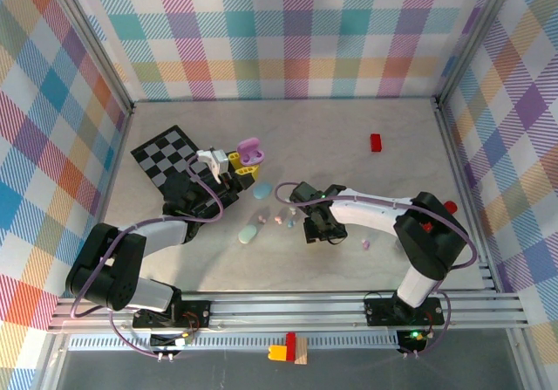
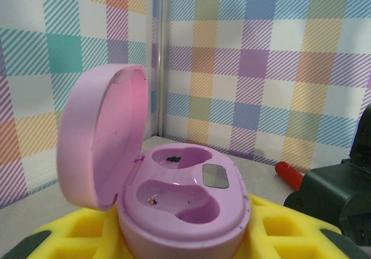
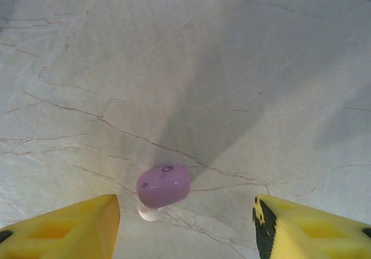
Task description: Insert wireless bluetooth earbuds into charging case
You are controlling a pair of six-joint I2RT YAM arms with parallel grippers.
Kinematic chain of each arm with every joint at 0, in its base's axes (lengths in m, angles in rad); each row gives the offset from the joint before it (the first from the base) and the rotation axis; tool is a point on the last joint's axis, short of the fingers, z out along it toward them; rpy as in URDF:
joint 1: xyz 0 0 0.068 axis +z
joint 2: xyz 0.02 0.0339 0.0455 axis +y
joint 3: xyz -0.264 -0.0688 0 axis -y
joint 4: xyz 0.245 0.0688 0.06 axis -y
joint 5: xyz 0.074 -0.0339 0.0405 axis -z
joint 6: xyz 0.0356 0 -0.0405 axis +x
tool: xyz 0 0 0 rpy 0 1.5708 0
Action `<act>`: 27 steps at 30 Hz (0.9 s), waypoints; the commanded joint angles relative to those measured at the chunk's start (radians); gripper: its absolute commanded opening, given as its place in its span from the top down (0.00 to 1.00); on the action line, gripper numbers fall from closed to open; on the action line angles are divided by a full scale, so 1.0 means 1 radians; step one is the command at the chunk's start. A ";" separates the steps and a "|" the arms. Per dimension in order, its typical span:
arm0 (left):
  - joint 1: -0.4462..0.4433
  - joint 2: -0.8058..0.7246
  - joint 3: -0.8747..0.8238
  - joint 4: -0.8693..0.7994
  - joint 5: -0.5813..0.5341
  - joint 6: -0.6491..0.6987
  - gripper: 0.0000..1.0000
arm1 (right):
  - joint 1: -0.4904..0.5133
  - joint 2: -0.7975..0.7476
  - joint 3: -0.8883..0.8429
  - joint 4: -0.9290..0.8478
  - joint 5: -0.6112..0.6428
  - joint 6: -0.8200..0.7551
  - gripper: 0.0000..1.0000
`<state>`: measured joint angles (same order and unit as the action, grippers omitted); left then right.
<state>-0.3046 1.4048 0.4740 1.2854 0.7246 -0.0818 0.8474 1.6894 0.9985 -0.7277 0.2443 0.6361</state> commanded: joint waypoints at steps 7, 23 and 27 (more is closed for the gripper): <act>0.012 -0.034 0.027 0.006 0.025 0.025 0.63 | 0.009 0.027 0.015 -0.114 0.027 0.030 0.39; 0.015 -0.035 0.021 0.009 0.022 0.034 0.63 | 0.004 -0.018 0.004 -0.197 0.137 0.118 0.46; 0.023 -0.032 0.018 0.008 0.019 0.034 0.63 | 0.016 -0.093 0.004 -0.129 0.085 0.049 0.43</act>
<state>-0.3016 1.3956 0.4744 1.2751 0.7242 -0.0628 0.8524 1.6634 1.0035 -0.8814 0.3408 0.7174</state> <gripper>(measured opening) 0.377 0.566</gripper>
